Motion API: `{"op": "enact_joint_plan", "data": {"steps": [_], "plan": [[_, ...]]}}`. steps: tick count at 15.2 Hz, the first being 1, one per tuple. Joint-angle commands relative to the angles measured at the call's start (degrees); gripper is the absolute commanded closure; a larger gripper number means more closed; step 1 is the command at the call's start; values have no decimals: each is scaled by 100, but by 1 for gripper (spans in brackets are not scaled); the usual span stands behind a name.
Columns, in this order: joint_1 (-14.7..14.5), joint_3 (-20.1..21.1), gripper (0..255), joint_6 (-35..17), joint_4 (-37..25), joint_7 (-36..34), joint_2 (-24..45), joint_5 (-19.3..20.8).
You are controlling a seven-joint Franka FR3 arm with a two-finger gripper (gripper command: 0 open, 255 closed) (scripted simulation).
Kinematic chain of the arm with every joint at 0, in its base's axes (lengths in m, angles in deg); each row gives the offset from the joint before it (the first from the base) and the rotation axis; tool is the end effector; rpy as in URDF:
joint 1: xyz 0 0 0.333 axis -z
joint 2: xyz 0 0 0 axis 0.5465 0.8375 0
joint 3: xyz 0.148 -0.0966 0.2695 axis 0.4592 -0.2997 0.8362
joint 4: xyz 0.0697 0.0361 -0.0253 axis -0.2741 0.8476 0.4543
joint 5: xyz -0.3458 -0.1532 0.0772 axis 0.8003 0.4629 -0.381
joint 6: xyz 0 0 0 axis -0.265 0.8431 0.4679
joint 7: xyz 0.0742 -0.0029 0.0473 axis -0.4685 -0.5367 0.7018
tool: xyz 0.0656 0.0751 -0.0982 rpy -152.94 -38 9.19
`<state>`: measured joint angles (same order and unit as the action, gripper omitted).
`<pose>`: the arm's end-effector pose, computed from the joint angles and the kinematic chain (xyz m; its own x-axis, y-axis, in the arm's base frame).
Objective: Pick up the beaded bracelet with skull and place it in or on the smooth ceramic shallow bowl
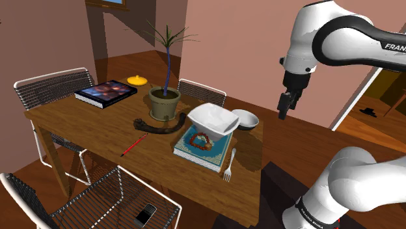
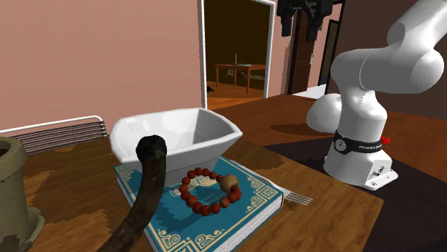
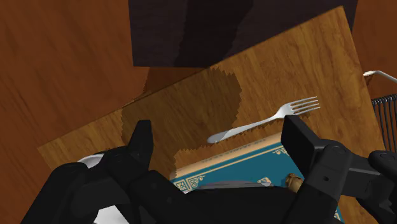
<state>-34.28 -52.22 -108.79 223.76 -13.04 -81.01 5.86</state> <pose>0.2598 0.0083 0.5346 0.9878 0.0003 -0.1557 0.0275 -0.9846 0.1727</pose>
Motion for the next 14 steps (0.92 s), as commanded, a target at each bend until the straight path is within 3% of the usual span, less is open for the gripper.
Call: {"op": "enact_joint_plan", "data": {"steps": [1, 14], "plan": [[0, 0, 0, 0, 0, 0, 0, 0], [-369, 567, 0, -2716, 442, -607, 1659, -549]]}}
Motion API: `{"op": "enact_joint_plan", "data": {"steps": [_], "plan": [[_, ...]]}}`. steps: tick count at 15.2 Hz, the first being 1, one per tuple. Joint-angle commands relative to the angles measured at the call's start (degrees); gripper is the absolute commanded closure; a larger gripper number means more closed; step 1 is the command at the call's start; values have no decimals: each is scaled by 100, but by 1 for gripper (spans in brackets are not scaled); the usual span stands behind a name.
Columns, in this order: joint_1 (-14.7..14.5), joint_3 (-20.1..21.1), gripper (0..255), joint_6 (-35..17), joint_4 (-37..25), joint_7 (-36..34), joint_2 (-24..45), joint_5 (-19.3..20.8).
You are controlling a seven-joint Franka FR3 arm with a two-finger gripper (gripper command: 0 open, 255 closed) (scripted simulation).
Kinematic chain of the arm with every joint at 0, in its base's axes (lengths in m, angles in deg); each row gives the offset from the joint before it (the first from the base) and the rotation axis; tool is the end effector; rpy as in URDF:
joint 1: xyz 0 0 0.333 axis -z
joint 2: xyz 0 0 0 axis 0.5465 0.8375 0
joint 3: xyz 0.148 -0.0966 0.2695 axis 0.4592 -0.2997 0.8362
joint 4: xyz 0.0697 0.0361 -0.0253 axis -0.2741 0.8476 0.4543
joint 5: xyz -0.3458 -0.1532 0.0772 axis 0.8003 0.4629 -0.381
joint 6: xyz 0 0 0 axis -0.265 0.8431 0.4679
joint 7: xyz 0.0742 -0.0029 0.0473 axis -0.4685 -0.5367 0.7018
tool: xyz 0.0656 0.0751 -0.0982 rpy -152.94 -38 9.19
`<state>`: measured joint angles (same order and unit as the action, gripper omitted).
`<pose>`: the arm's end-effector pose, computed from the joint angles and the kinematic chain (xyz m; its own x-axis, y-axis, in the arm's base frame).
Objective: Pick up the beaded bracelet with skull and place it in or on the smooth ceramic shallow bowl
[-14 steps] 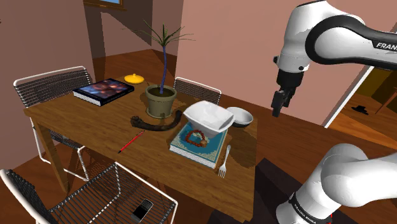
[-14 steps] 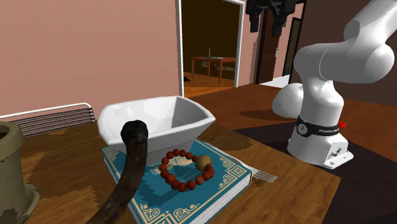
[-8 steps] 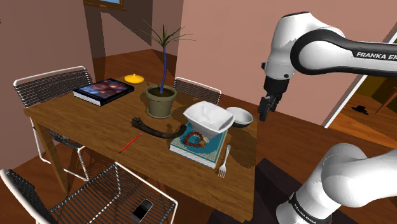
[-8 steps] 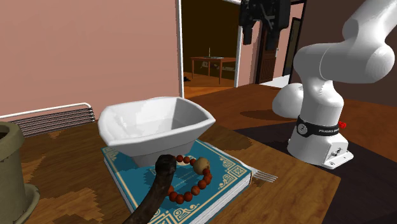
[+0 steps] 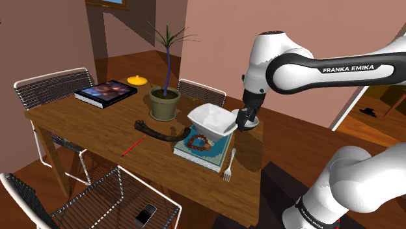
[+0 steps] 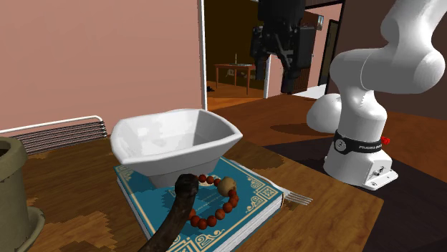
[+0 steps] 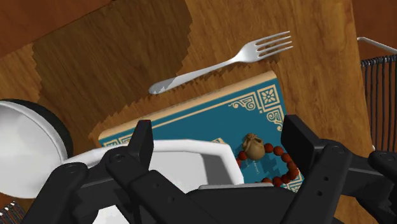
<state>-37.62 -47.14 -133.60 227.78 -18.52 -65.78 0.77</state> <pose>0.3486 0.0799 0.4474 0.9954 0.0773 -0.0574 0.0837 -0.9893 0.1194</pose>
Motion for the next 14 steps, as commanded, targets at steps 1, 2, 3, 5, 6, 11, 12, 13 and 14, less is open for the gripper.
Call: {"op": "enact_joint_plan", "data": {"steps": [1, 2, 3, 5, 6, 11, 12, 13, 14], "plan": [[-55, 107, 0, -436, 20, -102, 307, -58], [-74, 156, 0, -634, -8, -146, 482, -73], [-91, 205, 0, -827, -44, -191, 661, -83], [-120, 304, 0, -1202, -139, -285, 1030, -86], [-133, 354, 0, -1382, -198, -334, 1219, -79], [-179, 596, 0, -2198, -602, -616, 2195, 59], [-189, 640, 0, -2342, -704, -681, 2395, 110], [-200, 682, 0, -2478, -813, -750, 2595, 168], [-212, 720, 0, -2608, -929, -822, 2797, 234]]}}
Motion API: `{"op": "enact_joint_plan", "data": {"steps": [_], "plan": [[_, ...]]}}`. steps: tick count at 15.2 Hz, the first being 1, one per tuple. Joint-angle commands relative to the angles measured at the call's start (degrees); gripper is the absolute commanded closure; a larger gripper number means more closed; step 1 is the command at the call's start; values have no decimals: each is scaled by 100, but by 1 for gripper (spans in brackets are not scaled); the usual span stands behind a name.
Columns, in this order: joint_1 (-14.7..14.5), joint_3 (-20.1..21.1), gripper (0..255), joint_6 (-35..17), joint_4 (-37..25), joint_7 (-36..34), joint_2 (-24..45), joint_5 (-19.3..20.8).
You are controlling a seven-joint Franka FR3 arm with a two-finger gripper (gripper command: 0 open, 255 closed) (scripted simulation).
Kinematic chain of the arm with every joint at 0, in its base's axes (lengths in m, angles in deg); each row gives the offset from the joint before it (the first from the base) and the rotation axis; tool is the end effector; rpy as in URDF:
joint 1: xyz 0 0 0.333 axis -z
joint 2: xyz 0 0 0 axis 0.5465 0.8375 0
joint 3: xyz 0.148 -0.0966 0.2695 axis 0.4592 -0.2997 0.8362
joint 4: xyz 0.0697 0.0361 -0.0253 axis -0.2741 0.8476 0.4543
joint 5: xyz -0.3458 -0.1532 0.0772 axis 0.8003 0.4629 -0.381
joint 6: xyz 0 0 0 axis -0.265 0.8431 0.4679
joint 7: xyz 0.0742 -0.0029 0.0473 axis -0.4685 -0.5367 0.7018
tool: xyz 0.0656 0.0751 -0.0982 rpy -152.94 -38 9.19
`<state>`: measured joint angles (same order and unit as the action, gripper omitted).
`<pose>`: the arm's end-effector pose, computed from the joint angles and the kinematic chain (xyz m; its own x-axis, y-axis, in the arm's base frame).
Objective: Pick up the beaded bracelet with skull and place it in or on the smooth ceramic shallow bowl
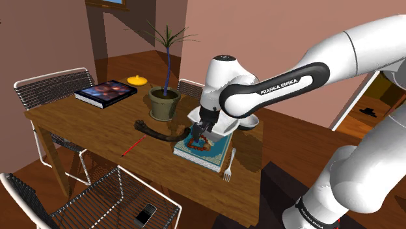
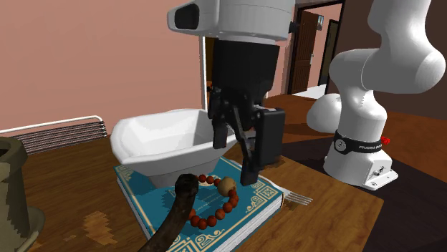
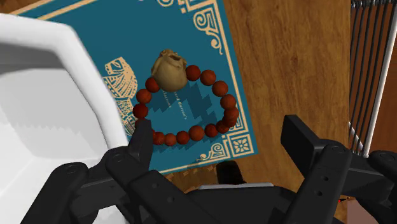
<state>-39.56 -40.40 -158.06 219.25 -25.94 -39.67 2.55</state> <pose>0.4550 0.1804 0.3585 0.9850 0.1594 0.0656 0.1553 -0.9858 0.0633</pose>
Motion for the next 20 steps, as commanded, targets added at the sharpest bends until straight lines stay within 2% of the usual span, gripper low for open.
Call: {"op": "enact_joint_plan", "data": {"steps": [1, 9, 17, 18, 20], "plan": [[-34, 81, 0, -284, -199, -155, 387, 130], [-23, 68, 0, -884, -95, -351, 896, 400], [-24, 66, 0, -883, -96, -350, 895, 399], [-24, 66, 255, -883, -96, -350, 895, 399], [-24, 66, 255, -883, -96, -350, 895, 399]]}}
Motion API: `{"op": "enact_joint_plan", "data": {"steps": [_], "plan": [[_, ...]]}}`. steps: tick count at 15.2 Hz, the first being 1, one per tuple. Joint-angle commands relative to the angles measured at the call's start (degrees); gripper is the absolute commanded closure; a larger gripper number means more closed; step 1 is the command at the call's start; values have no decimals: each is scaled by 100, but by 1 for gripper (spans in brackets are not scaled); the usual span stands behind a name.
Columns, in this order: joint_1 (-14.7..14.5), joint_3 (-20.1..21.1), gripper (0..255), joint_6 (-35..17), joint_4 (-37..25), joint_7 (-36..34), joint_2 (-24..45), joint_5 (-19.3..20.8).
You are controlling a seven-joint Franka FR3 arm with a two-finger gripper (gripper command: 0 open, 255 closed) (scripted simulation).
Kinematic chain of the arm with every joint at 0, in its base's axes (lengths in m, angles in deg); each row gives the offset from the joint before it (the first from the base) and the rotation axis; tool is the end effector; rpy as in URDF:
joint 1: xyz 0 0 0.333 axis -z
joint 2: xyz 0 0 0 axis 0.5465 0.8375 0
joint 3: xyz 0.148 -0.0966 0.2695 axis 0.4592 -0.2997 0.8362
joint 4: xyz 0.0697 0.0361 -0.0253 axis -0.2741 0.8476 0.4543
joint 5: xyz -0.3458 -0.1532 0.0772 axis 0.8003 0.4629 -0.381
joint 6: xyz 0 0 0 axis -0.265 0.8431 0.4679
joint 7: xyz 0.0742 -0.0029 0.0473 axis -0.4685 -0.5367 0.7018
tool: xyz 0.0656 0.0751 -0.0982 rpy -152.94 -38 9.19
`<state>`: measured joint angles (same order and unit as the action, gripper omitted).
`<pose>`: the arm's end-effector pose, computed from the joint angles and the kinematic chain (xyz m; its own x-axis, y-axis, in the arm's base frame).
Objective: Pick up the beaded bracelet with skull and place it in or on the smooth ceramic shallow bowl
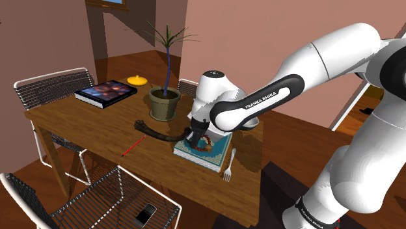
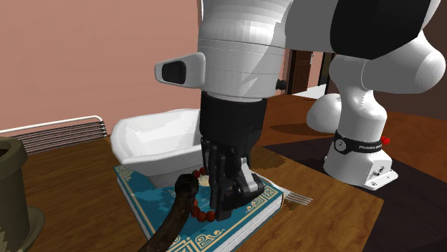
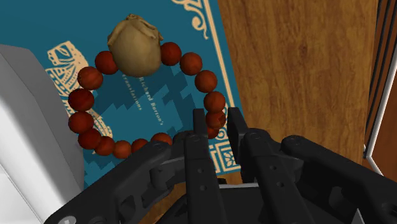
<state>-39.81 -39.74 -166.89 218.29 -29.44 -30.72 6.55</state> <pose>0.4761 0.1979 0.3049 0.9811 0.1723 0.0879 0.1681 -0.9843 0.0537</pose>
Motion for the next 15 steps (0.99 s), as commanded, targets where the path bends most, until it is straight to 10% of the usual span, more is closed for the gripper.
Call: {"op": "enact_joint_plan", "data": {"steps": [1, 15], "plan": [[0, 0, 255, 0, 0, 0, 0, 0], [0, 11, 255, 601, -219, 199, -410, -238]]}}
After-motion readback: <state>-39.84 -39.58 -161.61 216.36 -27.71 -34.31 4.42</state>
